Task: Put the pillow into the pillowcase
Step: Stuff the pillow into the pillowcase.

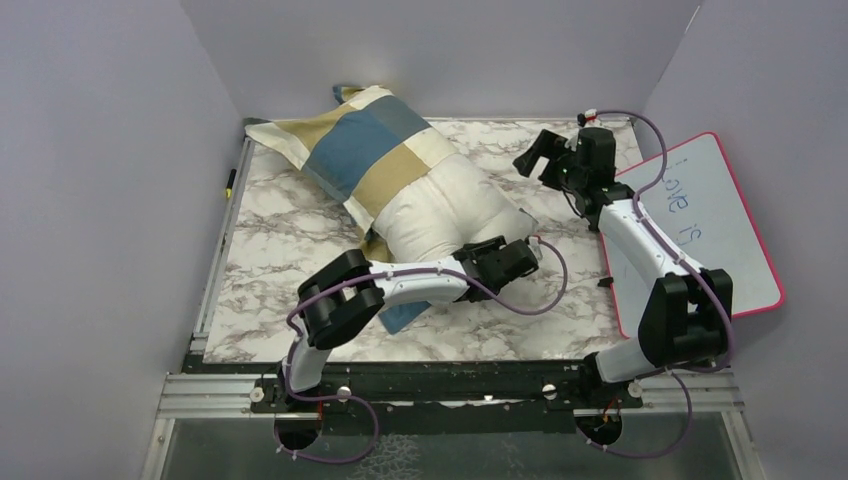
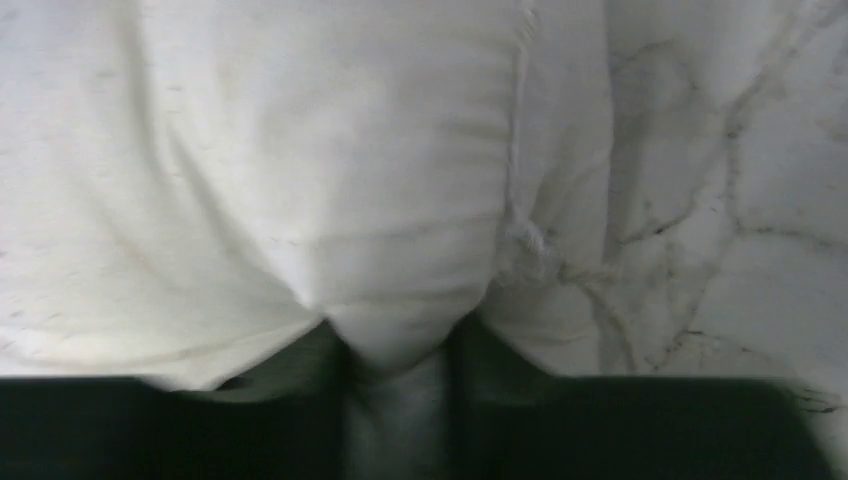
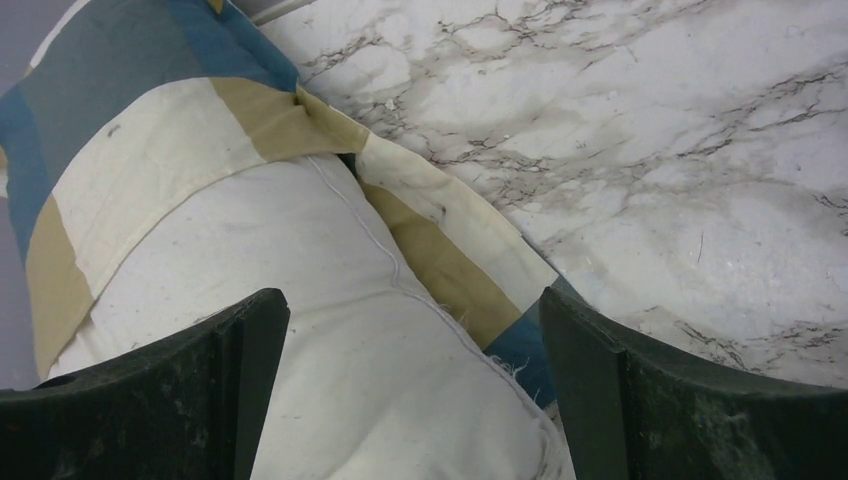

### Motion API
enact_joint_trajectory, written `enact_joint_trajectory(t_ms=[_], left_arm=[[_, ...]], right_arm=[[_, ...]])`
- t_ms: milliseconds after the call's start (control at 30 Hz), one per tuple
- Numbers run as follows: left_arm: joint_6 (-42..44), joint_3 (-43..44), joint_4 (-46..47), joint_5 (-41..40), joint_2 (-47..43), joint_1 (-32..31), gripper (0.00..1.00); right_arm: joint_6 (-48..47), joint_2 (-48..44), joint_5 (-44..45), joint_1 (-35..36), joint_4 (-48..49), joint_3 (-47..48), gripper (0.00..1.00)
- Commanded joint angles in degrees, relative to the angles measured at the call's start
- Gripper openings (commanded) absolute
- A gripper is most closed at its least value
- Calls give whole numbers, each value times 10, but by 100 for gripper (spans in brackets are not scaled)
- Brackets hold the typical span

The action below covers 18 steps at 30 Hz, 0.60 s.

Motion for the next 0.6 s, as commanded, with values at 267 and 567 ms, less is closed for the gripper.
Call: enact_joint_trajectory(t_ms=[267, 567], left_arm=[[46, 177, -18, -117, -88, 110, 0], [106, 320, -6, -137, -68, 129, 0]], right_arm=[[117, -137, 53, -6, -8, -94, 96], [126, -208, 93, -8, 47, -159, 95]])
